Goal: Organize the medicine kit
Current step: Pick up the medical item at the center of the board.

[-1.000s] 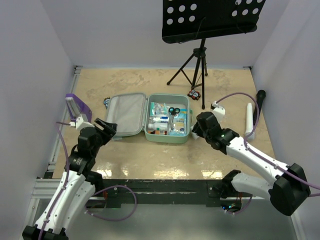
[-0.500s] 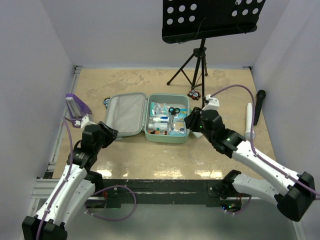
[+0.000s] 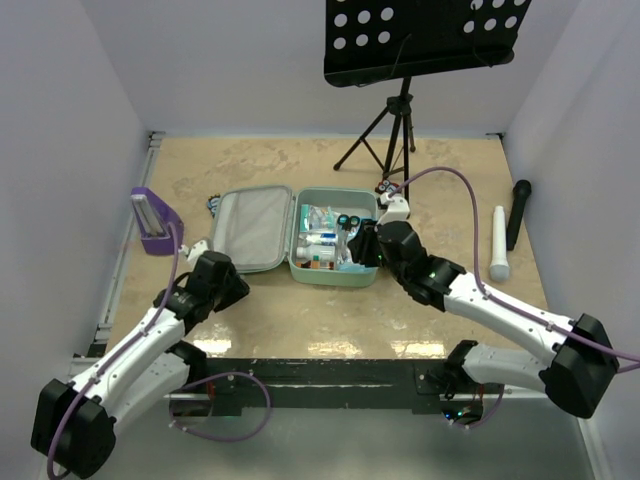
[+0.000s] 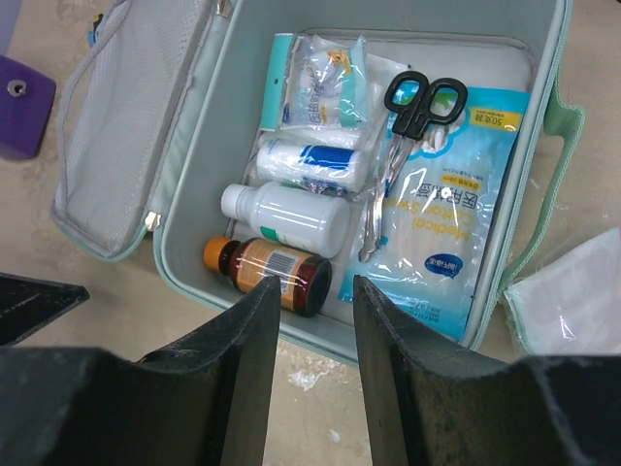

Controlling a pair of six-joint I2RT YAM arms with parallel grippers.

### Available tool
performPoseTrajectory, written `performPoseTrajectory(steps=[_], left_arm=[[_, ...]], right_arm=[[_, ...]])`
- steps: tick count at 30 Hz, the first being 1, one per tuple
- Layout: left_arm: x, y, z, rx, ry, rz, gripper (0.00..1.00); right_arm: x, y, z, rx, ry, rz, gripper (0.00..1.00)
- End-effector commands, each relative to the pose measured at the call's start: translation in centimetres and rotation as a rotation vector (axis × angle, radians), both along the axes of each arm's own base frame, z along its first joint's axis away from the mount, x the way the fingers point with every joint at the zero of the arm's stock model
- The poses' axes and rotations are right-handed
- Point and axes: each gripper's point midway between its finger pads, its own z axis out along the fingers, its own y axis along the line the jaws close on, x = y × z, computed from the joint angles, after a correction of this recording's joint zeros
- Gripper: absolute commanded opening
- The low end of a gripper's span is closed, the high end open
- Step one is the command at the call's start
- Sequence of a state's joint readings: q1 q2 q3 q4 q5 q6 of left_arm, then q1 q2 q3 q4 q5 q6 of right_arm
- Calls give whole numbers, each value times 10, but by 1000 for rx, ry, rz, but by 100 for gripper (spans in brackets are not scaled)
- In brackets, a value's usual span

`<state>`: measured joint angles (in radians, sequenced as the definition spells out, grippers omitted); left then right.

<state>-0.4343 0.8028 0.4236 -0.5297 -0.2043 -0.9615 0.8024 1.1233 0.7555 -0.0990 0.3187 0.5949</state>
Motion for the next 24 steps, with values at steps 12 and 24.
performPoseTrajectory(steps=[12, 24], left_arm=[[42, 9, -2, 81, -153, 67, 68], [54, 16, -16, 216, -92, 94, 63]], right_arm=[[3, 1, 47, 52, -125, 21, 41], [0, -2, 41, 52, -121, 23, 41]])
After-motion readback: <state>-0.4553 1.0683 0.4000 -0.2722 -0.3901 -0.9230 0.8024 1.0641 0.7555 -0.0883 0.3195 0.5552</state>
